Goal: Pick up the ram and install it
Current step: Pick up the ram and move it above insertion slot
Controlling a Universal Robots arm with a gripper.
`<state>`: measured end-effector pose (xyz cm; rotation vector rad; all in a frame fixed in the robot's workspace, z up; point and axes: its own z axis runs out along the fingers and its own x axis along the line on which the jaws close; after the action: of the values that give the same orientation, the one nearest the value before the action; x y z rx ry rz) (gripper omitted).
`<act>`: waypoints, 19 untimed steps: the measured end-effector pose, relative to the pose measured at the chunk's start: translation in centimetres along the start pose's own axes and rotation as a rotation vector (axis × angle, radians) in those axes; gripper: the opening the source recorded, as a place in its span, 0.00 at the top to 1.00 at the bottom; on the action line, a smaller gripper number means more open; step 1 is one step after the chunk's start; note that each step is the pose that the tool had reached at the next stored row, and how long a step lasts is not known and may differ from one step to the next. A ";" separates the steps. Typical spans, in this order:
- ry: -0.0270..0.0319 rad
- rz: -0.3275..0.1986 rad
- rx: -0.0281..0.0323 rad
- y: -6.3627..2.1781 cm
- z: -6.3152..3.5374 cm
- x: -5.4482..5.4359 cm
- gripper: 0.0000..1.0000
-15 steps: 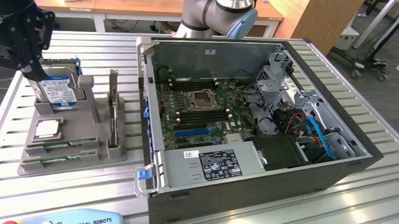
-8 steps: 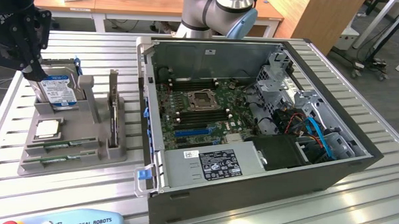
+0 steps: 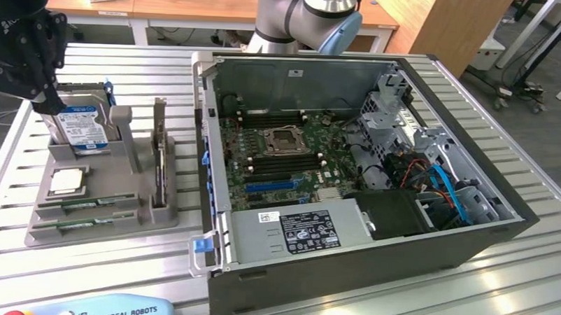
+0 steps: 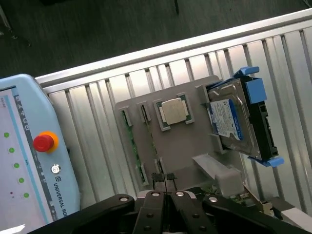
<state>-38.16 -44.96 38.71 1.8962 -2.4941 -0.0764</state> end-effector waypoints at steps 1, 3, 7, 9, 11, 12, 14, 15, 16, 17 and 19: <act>0.0006 -0.013 -0.0003 0.00 0.00 0.0 0.90; 0.0017 -0.040 -0.0009 0.00 0.01 0.0 0.90; 0.0041 -0.094 -0.0022 0.00 0.01 0.0 0.90; 0.0052 -0.120 -0.0028 0.00 0.02 0.0 0.90; 0.0064 -0.147 -0.0034 0.00 0.02 0.0 0.90; 0.0069 -0.159 -0.0037 0.00 0.02 0.0 0.90; 0.0080 -0.183 -0.0043 0.00 0.02 0.0 0.90; 0.0085 -0.194 -0.0046 0.00 0.02 0.0 0.90; 0.0089 -0.205 -0.0048 0.00 0.02 0.0 0.90; 0.0094 -0.215 -0.0050 0.00 0.03 0.0 0.90; 0.0095 -0.219 -0.0051 0.00 0.03 0.0 0.90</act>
<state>-38.16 -44.96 38.68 2.1536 -2.2684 -0.0745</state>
